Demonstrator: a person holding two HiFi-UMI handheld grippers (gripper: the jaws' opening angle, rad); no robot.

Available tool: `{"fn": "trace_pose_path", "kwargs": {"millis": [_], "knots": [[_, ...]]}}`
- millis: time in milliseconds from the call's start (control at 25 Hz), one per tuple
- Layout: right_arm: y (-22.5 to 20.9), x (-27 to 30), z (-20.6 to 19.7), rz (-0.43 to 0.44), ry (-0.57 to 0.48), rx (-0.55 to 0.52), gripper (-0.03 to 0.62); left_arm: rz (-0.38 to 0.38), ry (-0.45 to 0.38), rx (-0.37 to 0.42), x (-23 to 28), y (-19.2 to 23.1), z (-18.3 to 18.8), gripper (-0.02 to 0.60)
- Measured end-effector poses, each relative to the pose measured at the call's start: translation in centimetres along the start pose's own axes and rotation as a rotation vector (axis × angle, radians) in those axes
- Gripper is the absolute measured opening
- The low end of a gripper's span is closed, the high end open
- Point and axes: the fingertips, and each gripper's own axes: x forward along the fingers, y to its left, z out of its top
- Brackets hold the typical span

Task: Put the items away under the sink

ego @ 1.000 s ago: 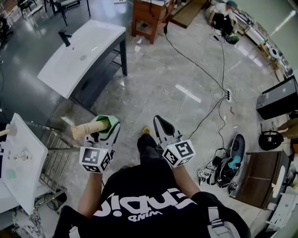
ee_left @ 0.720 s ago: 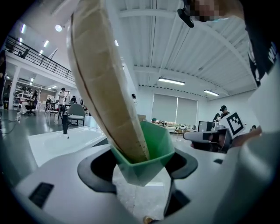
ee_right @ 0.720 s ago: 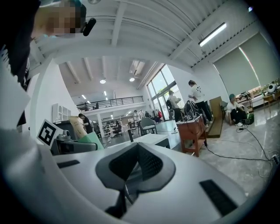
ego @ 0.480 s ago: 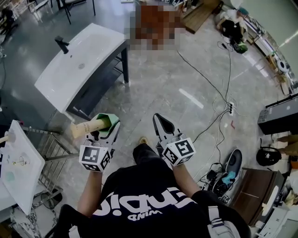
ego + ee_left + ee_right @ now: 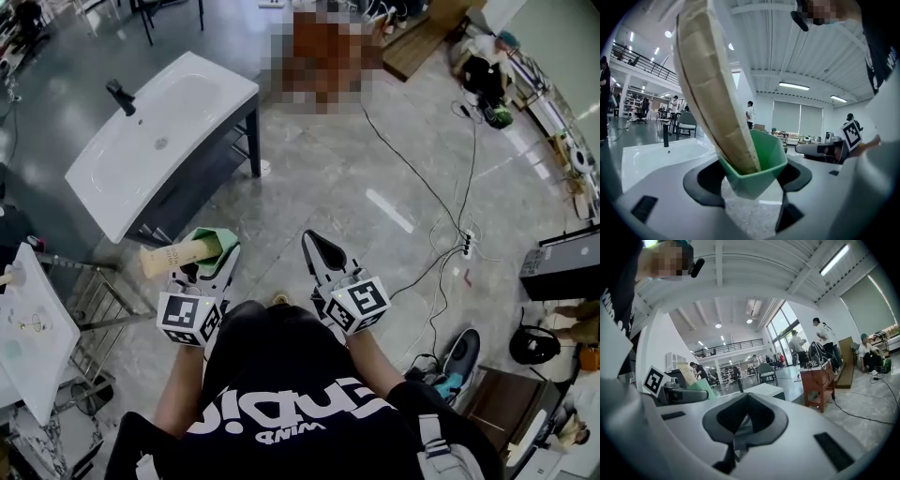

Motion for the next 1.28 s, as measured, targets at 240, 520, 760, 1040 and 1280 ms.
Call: {"fn": "trace_pose_path", "kwargs": {"millis": [240, 520, 760, 1040, 1280], "knots": [[-1.9, 2.6, 0.5, 0.036, 0.024, -0.005, 0.018, 0.041, 0.001, -0.009, 2.8, 2.2, 0.8, 0.334], [-5.9, 7.5, 2.0, 0.027, 0.03, -0.007, 0.018, 0.067, 0.003, -0.024, 8.1, 6.0, 2.2, 0.334], [-8.4, 12.4, 3.1, 0.042, 0.041, -0.032, 0.018, 0.067, 0.006, -0.041, 12.5, 8.9, 2.3, 0.334], [-9.6, 18.9, 3.8, 0.126, 0.081, -0.056, 0.018, 0.109, 0.016, -0.066, 16.3, 12.8, 1.9, 0.334], [-10.3, 24.5, 4.5, 0.199, 0.108, -0.065, 0.018, 0.155, 0.008, -0.068, 18.5, 16.4, 3.2, 0.334]]}}
